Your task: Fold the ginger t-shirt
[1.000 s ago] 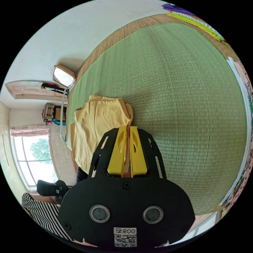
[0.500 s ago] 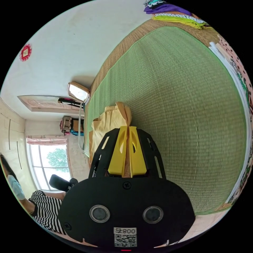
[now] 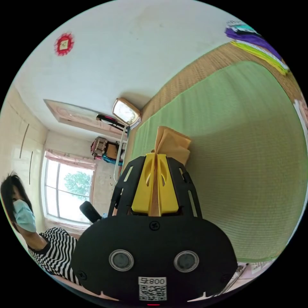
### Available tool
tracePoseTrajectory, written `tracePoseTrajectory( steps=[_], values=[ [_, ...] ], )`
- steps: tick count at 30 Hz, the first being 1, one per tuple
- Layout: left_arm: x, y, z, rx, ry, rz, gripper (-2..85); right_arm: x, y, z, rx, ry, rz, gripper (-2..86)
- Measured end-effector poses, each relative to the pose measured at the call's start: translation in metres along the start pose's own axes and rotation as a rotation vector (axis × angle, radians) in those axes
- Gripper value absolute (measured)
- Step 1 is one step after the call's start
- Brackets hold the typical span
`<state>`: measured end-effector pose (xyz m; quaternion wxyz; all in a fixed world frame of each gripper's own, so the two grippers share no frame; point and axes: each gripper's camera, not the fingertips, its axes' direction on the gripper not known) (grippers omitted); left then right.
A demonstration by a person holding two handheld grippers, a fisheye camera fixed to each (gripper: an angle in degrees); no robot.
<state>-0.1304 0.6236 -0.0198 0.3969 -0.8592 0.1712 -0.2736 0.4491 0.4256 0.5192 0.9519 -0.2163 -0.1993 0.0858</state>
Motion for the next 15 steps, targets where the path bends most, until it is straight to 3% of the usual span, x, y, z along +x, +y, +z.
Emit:
tracePoseTrajectory(
  steps=[8,15],
  values=[
    [-0.074,0.090,-0.148,0.305,-0.015,-0.270,0.6,-0.100,0.000,0.151,-0.128,0.017,-0.205,0.8],
    [-0.135,0.159,-0.218,0.431,0.002,-0.484,0.6,-0.137,0.016,0.299,-0.271,0.107,-0.278,0.8]
  ],
)
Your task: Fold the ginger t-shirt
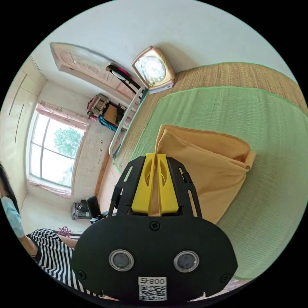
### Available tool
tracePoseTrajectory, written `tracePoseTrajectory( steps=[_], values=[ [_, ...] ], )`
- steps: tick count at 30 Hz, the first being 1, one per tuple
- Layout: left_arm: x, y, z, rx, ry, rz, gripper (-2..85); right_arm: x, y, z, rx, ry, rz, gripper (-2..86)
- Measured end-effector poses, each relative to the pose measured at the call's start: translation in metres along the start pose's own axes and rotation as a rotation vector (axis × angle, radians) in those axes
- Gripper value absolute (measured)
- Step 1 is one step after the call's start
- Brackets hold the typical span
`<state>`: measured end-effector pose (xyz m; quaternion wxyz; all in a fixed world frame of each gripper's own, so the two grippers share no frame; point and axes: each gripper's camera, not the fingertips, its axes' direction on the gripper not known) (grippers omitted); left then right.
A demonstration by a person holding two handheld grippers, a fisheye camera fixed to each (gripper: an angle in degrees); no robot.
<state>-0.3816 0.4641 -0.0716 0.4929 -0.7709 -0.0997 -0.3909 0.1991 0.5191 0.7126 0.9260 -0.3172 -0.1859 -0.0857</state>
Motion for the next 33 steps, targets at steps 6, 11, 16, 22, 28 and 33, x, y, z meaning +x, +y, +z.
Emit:
tracePoseTrajectory(
  steps=[6,11,16,22,28,33],
  values=[
    [-0.051,0.001,-0.054,0.049,0.017,-0.146,0.5,-0.016,-0.015,0.119,-0.133,0.069,-0.011,0.7],
    [-0.086,-0.002,-0.091,0.085,0.048,-0.240,0.5,-0.022,-0.022,0.199,-0.224,0.122,-0.033,0.7],
    [-0.110,-0.010,-0.113,0.076,0.052,-0.297,0.5,-0.014,-0.027,0.257,-0.294,0.184,-0.038,0.7],
    [-0.137,-0.014,-0.135,0.081,0.078,-0.377,0.7,0.002,-0.027,0.312,-0.353,0.226,-0.022,1.0],
    [-0.151,-0.017,-0.157,0.106,0.127,-0.413,1.0,0.014,-0.027,0.339,-0.362,0.227,-0.010,2.4],
    [-0.151,-0.017,-0.176,0.105,0.120,-0.413,1.0,0.008,-0.026,0.339,-0.344,0.224,-0.073,5.0]
  ],
)
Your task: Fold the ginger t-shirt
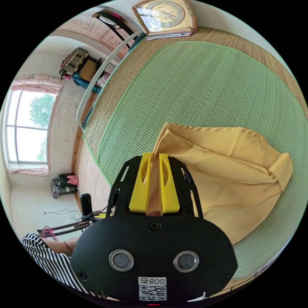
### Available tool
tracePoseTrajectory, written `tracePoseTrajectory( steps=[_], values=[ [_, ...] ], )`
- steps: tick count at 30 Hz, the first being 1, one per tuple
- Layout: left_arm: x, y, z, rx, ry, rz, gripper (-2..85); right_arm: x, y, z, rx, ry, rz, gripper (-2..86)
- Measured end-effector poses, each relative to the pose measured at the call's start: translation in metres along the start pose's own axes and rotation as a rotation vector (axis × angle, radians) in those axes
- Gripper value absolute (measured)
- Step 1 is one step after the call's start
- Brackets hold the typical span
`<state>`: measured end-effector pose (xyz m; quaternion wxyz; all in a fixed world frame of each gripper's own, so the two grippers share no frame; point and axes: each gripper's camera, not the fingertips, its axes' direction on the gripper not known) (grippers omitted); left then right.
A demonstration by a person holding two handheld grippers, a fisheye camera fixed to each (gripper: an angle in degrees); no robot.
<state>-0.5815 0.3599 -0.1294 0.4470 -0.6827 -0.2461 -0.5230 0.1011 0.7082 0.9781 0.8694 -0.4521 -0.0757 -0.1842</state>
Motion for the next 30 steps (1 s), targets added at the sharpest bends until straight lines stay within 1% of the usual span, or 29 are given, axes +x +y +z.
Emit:
tracePoseTrajectory(
  steps=[3,6,12,15,17,19,23,28,30],
  values=[
    [0.007,0.000,-0.012,0.005,-0.027,0.023,0.9,0.000,0.005,-0.008,0.047,-0.041,-0.020,5.8],
    [0.022,-0.003,-0.019,0.010,-0.045,0.088,0.6,-0.001,0.009,-0.014,0.066,-0.120,-0.044,5.7],
    [0.068,-0.024,0.010,-0.087,-0.103,0.331,0.3,0.000,0.045,-0.020,0.060,-0.043,-0.102,3.3],
    [0.081,-0.041,0.037,-0.146,-0.241,0.420,0.3,0.012,0.073,-0.019,0.038,-0.005,-0.083,2.6],
    [0.077,-0.050,0.050,-0.155,-0.457,0.429,0.3,0.022,0.096,-0.015,0.007,-0.016,-0.061,2.2],
    [0.069,-0.054,0.049,-0.153,-0.510,0.387,0.3,0.029,0.113,-0.011,-0.022,-0.027,-0.046,1.8],
    [0.061,-0.054,0.037,-0.114,-0.453,0.328,0.2,0.036,0.148,-0.002,-0.078,0.008,-0.047,1.1],
    [0.075,-0.050,0.041,-0.117,-0.391,0.377,0.3,0.043,0.179,0.005,-0.117,0.016,-0.029,0.5],
    [0.078,-0.052,0.047,-0.127,-0.404,0.392,0.3,0.045,0.188,0.006,-0.129,0.035,-0.030,0.4]
  ],
)
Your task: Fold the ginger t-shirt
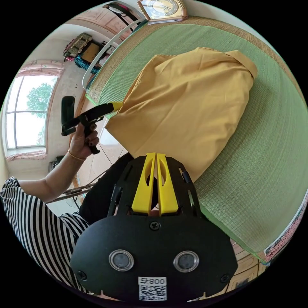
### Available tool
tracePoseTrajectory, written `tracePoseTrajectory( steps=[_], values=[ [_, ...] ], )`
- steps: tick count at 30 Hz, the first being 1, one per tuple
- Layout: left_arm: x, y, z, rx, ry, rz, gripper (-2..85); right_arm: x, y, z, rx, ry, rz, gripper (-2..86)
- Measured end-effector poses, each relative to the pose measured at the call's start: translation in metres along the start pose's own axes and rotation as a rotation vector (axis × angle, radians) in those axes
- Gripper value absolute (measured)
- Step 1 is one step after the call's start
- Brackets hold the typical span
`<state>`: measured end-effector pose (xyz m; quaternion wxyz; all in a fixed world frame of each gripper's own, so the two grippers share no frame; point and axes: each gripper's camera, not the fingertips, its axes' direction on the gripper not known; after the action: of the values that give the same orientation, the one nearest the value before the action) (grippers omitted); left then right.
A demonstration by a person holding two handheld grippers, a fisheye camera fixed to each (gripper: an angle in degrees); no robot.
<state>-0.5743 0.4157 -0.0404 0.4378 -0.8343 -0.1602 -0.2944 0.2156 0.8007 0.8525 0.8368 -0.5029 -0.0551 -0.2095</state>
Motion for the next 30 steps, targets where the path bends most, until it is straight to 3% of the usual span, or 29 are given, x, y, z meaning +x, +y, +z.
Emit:
tracePoseTrajectory(
  steps=[5,18,24,30],
  values=[
    [-0.009,-0.007,0.012,-0.039,-0.148,-0.038,0.2,0.009,0.018,0.011,-0.034,0.065,0.002,0.2],
    [-0.009,0.018,-0.021,0.088,-0.005,-0.061,3.2,0.022,0.038,0.000,0.007,0.033,-0.052,0.4],
    [-0.025,0.054,-0.048,0.123,0.030,-0.140,9.5,0.039,0.064,-0.044,0.104,-0.012,0.024,2.0],
    [-0.047,0.073,-0.038,0.067,0.187,-0.247,13.0,0.088,0.108,-0.078,0.186,-0.118,0.193,6.1]
  ],
)
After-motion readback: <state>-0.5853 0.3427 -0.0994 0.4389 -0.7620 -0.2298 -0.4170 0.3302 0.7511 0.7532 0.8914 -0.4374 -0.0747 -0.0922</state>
